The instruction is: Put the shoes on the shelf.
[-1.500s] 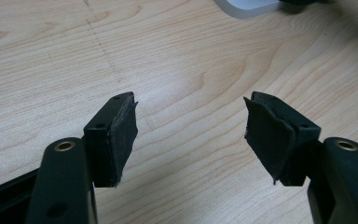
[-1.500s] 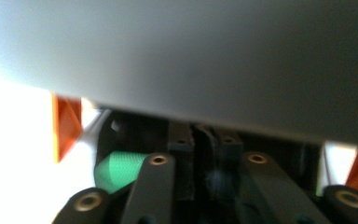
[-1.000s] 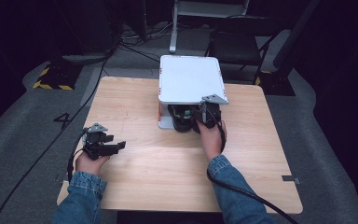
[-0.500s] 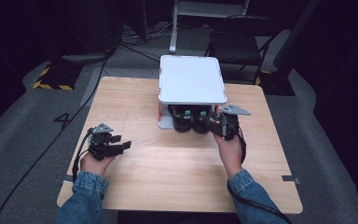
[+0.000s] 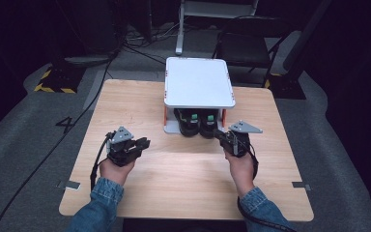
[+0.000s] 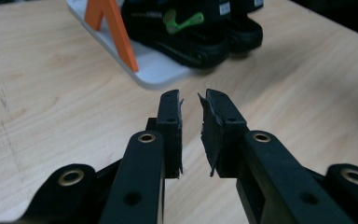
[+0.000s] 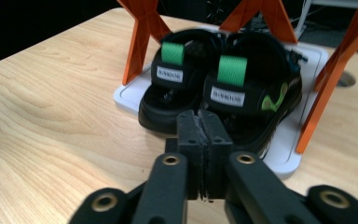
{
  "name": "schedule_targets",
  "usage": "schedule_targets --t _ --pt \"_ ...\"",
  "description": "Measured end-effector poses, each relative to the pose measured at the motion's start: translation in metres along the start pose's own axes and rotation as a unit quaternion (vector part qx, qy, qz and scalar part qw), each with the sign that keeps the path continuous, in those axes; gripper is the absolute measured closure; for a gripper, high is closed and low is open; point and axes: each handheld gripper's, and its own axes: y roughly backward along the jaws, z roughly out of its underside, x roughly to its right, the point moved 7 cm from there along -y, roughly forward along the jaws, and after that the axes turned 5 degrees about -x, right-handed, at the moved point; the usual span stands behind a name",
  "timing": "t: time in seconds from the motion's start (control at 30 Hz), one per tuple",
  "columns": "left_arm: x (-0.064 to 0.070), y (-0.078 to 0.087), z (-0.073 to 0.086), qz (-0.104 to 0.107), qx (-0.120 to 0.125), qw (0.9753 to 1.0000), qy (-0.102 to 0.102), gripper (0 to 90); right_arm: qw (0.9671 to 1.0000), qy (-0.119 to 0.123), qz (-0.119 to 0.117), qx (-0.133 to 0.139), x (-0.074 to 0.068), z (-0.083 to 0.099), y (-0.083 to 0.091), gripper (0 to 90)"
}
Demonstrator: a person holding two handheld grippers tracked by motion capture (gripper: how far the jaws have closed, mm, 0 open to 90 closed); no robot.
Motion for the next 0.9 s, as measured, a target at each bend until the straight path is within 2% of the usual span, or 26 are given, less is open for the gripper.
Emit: schedule_targets --t 0.03,0.07,0.1,0.17,0.2,0.23,0.27,0.43,0.53,0.57,0.6,0.7,0.8,0.9 --pt "0.002 -0.004 -0.002 -0.01 0.003 0.9999 -0.006 76.6 1.0 -0.002 -0.001 0.0 0.0 0.002 -0.002 89.6" --pt "0.002 -0.004 -0.002 -0.01 0.003 0.9999 -0.006 77.0 1.0 -0.003 -0.005 -0.001 -0.001 0.004 -0.003 89.8" --pt "0.009 -0.014 -0.005 -0.015 0.005 0.9998 -0.014 77.6 1.0 -0.002 -0.006 -0.003 -0.002 0.006 -0.004 89.9" --pt "0.014 -0.026 -0.008 0.001 0.005 0.9999 -0.009 79.1 1.0 0.004 -0.005 -0.002 -0.003 0.009 -0.007 90.0" --pt "0.014 -0.026 -0.008 0.001 0.005 0.9999 -0.009 81.0 0.9999 0.007 -0.008 -0.002 -0.004 0.011 -0.008 90.0" --pt "0.017 -0.032 -0.009 0.015 0.005 0.9999 -0.005 81.0 0.9999 0.009 -0.009 -0.005 -0.004 0.013 -0.01 90.0" --pt "0.021 -0.043 -0.011 0.037 0.002 0.9993 -0.003 81.0 0.9999 0.008 -0.01 -0.005 -0.003 0.014 -0.011 90.0" --pt "0.026 -0.059 -0.018 0.043 0.002 0.9991 -0.003 81.0 0.9998 0.001 -0.014 -0.012 0.0 0.019 -0.018 90.0" --pt "0.03 -0.078 -0.021 0.05 -0.003 0.9986 0.014 81.1 0.9997 0.009 -0.017 -0.015 0.002 0.022 -0.023 90.0" --pt "0.03 -0.078 -0.021 0.05 -0.003 0.9986 0.014 81.2 0.9997 0.009 -0.017 -0.015 0.002 0.022 -0.023 90.0" --pt "0.034 -0.088 -0.02 0.05 -0.012 0.9985 0.019 81.8 0.9997 0.008 -0.017 -0.018 0.004 0.024 -0.024 90.0" --pt "0.038 -0.096 -0.022 0.049 -0.013 0.9985 0.021 83.1 0.9996 -0.001 -0.021 -0.018 0.007 0.027 -0.027 90.0" --pt "0.045 -0.107 -0.028 0.049 -0.02 0.9986 0.003 85.0 0.9995 -0.002 -0.025 -0.019 0.009 0.029 -0.03 90.0" --pt "0.049 -0.113 -0.031 0.06 -0.01 0.9979 -0.02 86.0 0.9991 0.022 -0.032 -0.019 0.011 0.031 -0.035 90.0"
